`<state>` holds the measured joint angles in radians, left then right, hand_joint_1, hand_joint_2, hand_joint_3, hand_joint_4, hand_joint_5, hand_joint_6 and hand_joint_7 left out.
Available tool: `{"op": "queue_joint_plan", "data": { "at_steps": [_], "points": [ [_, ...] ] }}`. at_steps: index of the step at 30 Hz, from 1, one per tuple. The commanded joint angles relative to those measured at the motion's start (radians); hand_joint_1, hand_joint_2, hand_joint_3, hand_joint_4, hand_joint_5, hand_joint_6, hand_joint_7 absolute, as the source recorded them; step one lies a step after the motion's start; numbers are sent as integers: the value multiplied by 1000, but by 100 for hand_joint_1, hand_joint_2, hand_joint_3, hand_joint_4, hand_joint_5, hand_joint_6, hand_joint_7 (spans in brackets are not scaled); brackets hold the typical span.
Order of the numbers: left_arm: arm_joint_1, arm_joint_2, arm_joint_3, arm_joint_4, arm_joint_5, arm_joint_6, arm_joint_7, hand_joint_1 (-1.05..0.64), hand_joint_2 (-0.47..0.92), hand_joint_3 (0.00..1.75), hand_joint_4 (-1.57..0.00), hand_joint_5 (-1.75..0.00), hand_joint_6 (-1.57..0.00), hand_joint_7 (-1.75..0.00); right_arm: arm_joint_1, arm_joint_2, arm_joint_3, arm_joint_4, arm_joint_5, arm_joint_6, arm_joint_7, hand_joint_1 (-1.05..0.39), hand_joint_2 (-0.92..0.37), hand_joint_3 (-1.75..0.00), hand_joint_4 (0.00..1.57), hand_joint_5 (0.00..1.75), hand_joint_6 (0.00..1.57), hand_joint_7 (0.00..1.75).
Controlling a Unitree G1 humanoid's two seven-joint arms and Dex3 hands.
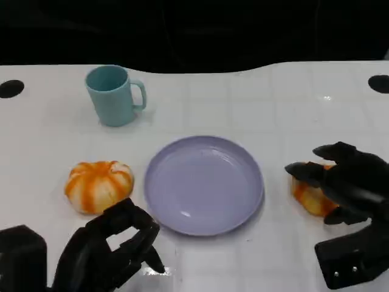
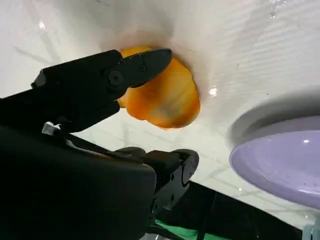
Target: Grasp the bread from the table and place it into the plate.
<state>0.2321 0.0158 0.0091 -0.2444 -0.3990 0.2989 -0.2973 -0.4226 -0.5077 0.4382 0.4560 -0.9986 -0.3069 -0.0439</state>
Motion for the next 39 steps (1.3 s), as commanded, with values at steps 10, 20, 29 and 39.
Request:
{"op": "queue_joint_plan", "data": {
  "at_steps": [10,20,29,39],
  "points": [
    [17,3,1,-33,6,0,16,-55,92,29,-72,-175,-72,-144,-105,55,79,116,20,61,18,-39,-85,0,33,14,41,2],
    [26,2,1,-56,0,17,22,-55,92,31,-71,-175,-71,-142,-127,37,72,156,68,37,4,-35,-85,0,57,13,61,5],
    [29,1,3,-62,1,26,27,-54,92,32,-71,-175,-71,-143,-144,39,41,241,132,-110,-211,-7,-87,-1,90,151,130,14],
    [32,-1,1,-65,-3,24,28,-55,92,31,-72,-175,-71,-143,-176,68,36,331,147,-194,-392,-2,-86,-6,90,175,78,158]
  ]
}}
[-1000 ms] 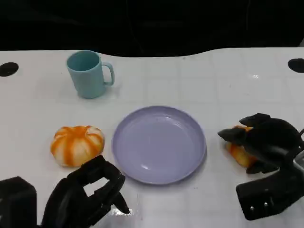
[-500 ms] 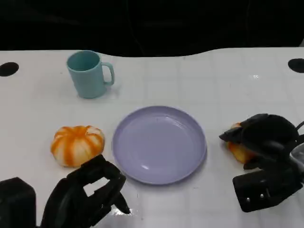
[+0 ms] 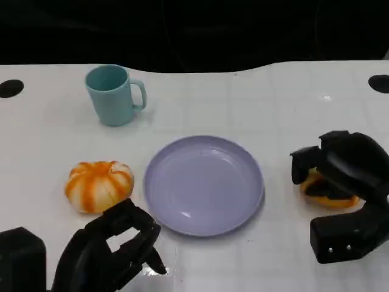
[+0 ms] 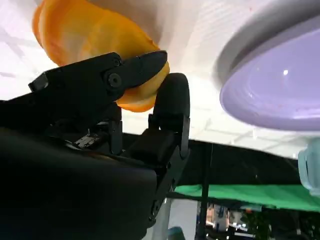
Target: Grasp the bread from the table and place it into the plate.
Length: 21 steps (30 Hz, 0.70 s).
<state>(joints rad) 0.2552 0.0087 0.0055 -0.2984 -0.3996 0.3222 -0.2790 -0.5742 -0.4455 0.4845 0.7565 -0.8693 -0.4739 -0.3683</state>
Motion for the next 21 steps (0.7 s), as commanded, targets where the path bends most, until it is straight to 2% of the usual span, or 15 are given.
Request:
{"op": "queue_joint_plan", "data": {
  "at_steps": [1,2,3,4,5,6,10,21],
  "points": [
    [9,5,5,-11,-3,1,10,-55,92,31,-72,-175,-71,-142,-27,10,-10,41,17,-34,-89,-2,-86,-6,91,175,79,156],
    [9,6,6,-10,-3,1,10,-55,92,31,-72,-175,-71,-142,-30,14,-10,49,18,-40,-107,-2,-84,-11,92,175,82,154],
    [9,6,6,-9,-2,1,9,-55,92,31,-72,-174,-71,-142,-32,19,-11,55,20,-46,-124,-3,-70,-40,93,175,84,151],
    [9,7,6,-9,-2,1,10,-55,92,31,-72,-174,-71,-142,-35,23,-12,62,21,-54,-141,-3,-47,-84,94,175,86,150],
    [9,7,6,-9,-2,2,9,-55,92,31,-72,-174,-71,-142,-37,27,-14,70,26,-69,-162,-2,-38,-101,95,175,87,149],
    [9,8,5,-7,1,0,9,-55,92,32,-72,-174,-71,-142,-40,32,-16,80,31,-82,-178,-1,-33,-110,96,175,88,149],
    [4,9,7,5,4,-5,7,-54,92,32,-71,-174,-71,-141,-50,48,-23,96,51,-123,-226,2,-24,-129,101,175,90,151],
    [-12,15,17,35,2,-16,-3,-53,92,34,-71,-174,-70,-141,-77,97,-33,49,100,-156,-204,1,-19,-138,102,175,86,159]
  ]
}}
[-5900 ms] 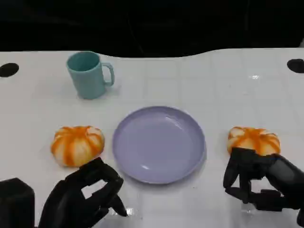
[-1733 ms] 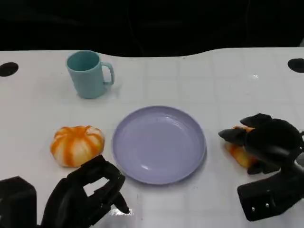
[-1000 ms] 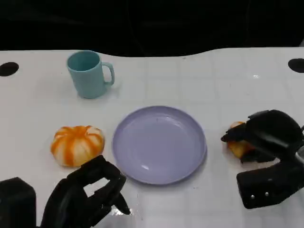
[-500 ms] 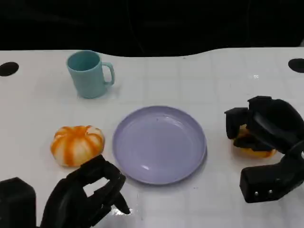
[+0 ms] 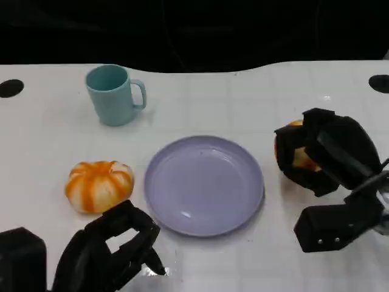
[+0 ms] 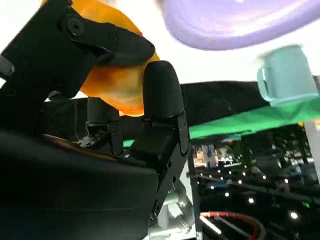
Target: Grasp the bread from the table and place it into the plate.
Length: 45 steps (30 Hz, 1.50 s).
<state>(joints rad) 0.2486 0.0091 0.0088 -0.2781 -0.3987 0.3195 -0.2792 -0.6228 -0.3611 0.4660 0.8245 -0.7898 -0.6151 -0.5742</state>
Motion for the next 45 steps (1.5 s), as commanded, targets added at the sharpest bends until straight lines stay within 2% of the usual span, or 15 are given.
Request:
{"op": "queue_joint_plan", "data": {
  "at_steps": [1,4,8,11,20,25,31,39,41,43,44,45],
  "points": [
    [-7,14,14,17,0,-14,-3,-53,92,34,-71,-174,-70,-141,-31,20,-16,-21,23,-21,-1,1,-19,-137,102,175,85,160],
    [-9,16,14,34,3,-32,-13,-53,92,33,-71,-175,-70,-141,-38,42,-20,-33,27,-32,-4,-2,-17,-138,104,175,83,166],
    [-11,18,12,46,2,-43,-18,-54,92,32,-72,-175,-71,-141,-45,59,-27,-52,33,-44,11,-8,-15,-146,104,175,82,164],
    [-11,17,13,50,-1,-41,-19,-53,92,32,-72,-175,-71,-141,-49,72,-32,-69,42,-57,20,-7,-12,-149,105,175,78,174],
    [-10,15,7,50,10,-45,-7,-53,92,31,-71,-175,-70,-144,-54,119,-29,-139,64,-82,67,-6,-15,-145,104,175,77,175],
    [-7,14,3,39,9,-33,-3,-52,92,31,-70,-175,-69,-147,-60,148,-21,-144,72,-108,112,-5,-18,-147,105,175,78,175],
    [-3,18,-5,48,21,-59,-18,-53,92,32,-70,-174,-68,-145,-74,184,-2,-135,68,-105,192,-13,-22,-140,102,175,76,175],
    [24,3,-20,24,21,-57,-5,-54,92,28,-72,-174,-69,-145,-75,215,20,-77,62,-138,189,-8,-21,-140,102,175,78,174],
    [33,3,-27,19,27,-67,-8,-54,92,28,-72,-174,-69,-146,-70,211,23,-74,69,-133,220,-8,-24,-137,99,175,80,164],
    [39,3,-31,14,31,-72,-8,-55,92,28,-73,-175,-69,-147,-66,206,23,-81,73,-120,251,-9,-26,-134,94,170,91,126],
    [43,3,-33,11,31,-72,-6,-55,92,28,-73,-175,-69,-147,-64,203,24,-84,66,-117,249,-10,-26,-132,93,169,93,116],
    [45,3,-33,8,30,-70,-4,-55,92,28,-73,-175,-70,-147,-62,202,24,-87,59,-112,248,-11,-30,-120,93,159,94,100]
  ]
}}
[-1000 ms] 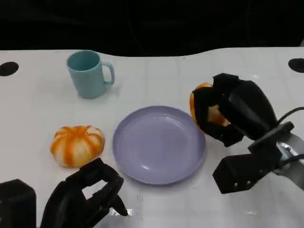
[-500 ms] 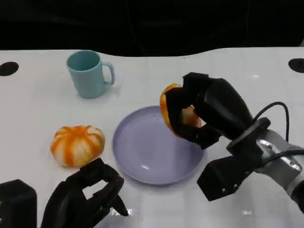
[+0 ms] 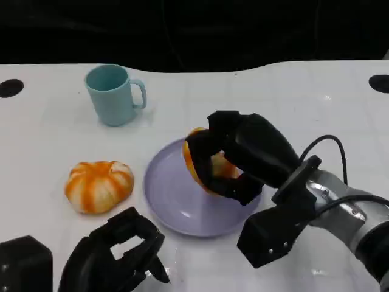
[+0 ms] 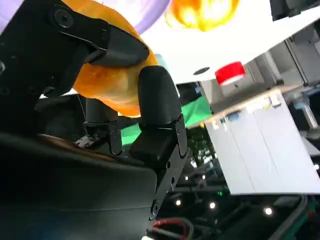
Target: Grasp the bread from the table and place it into the plate.
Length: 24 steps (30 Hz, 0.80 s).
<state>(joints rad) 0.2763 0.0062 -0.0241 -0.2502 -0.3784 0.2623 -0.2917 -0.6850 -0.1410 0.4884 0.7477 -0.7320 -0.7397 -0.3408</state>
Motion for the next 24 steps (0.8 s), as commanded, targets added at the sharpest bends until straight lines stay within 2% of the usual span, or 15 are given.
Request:
{"op": "queue_joint_plan", "data": {
  "at_steps": [1,3,5,6,7,8,10,16,24],
  "points": [
    [20,6,-1,-27,9,-4,14,-55,92,27,-73,-175,-70,-147,2,-20,3,-15,-6,20,14,-15,-39,-98,91,147,96,77],
    [22,6,-1,-35,4,7,19,-54,92,28,-73,-175,-70,-147,5,-26,6,-32,-17,47,29,-20,-50,-75,83,139,96,47],
    [24,4,-1,-40,2,13,23,-53,92,28,-73,-175,-70,-147,6,-36,11,-55,-22,78,75,-29,-59,-61,70,109,88,22],
    [24,4,-2,-43,3,16,27,-54,92,27,-73,-175,-71,-147,7,-42,15,-68,-24,95,103,-33,-66,-52,64,91,83,14],
    [24,3,-3,-45,4,18,31,-54,92,27,-73,-175,-71,-146,8,-46,17,-79,-23,108,125,-42,-80,-30,57,67,74,6],
    [24,5,-4,-44,4,13,27,-54,92,27,-73,-175,-71,-146,12,-50,17,-96,-17,127,157,-45,-86,-21,55,57,71,3],
    [24,7,-6,-43,4,7,23,-54,92,27,-72,-175,-70,-146,22,-56,16,-127,-7,155,206,-56,-91,-18,41,42,56,1],
    [21,6,-4,-33,2,-6,17,-54,92,29,-72,-175,-70,-146,60,-73,7,-221,40,214,349,-71,-92,-27,19,30,35,0],
    [16,9,0,-33,-4,-5,15,-55,92,28,-72,-175,-70,-146,92,-95,-13,-307,86,258,453,-74,-92,-31,14,30,31,0]
  ]
}}
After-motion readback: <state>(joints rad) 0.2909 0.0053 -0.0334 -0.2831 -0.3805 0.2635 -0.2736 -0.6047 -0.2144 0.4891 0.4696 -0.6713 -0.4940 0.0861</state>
